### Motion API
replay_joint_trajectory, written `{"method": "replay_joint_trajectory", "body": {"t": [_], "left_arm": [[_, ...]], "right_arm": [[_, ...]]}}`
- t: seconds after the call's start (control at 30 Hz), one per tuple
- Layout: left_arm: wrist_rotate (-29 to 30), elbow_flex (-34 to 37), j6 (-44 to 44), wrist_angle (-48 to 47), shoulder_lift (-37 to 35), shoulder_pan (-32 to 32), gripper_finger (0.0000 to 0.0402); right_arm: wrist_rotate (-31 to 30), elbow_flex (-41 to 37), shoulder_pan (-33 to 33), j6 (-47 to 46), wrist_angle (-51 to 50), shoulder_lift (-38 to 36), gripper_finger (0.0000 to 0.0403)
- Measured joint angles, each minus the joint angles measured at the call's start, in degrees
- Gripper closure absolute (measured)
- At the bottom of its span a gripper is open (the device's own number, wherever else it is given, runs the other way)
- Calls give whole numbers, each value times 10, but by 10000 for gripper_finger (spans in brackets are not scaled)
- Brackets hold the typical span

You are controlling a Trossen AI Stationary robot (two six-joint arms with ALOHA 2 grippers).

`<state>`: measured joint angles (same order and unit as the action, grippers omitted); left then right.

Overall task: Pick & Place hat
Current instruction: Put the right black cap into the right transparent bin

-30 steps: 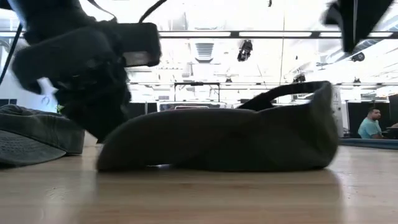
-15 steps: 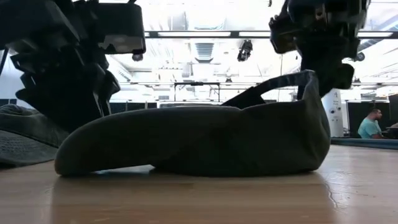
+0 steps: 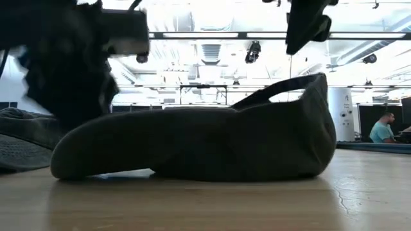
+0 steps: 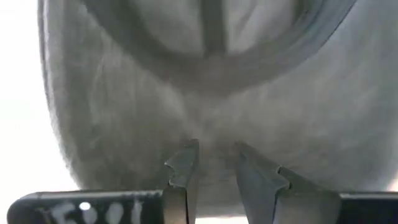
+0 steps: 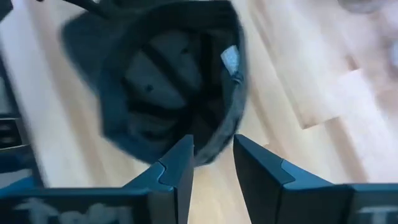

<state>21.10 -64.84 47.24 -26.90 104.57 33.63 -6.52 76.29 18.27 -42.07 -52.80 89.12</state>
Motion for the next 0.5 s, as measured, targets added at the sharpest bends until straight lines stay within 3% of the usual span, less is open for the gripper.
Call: {"method": "replay_joint_trajectory", "body": {"t": [0.1, 0.3, 0.4, 0.5], "left_arm": [[13, -29, -26, -4, -16, 8, 307], [90, -62, -50, -131, -79, 9, 307], [110, -48, -52, -149, -135, -11, 307], [83, -5, -66, -134, -175, -59, 307]], "right_arm": [[14, -4, 9, -17, 4, -4, 282], [16, -12, 36, -46, 4, -8, 246], [11, -13, 54, -60, 5, -9, 228], [-7, -13, 70, -76, 8, -9, 213]]}}
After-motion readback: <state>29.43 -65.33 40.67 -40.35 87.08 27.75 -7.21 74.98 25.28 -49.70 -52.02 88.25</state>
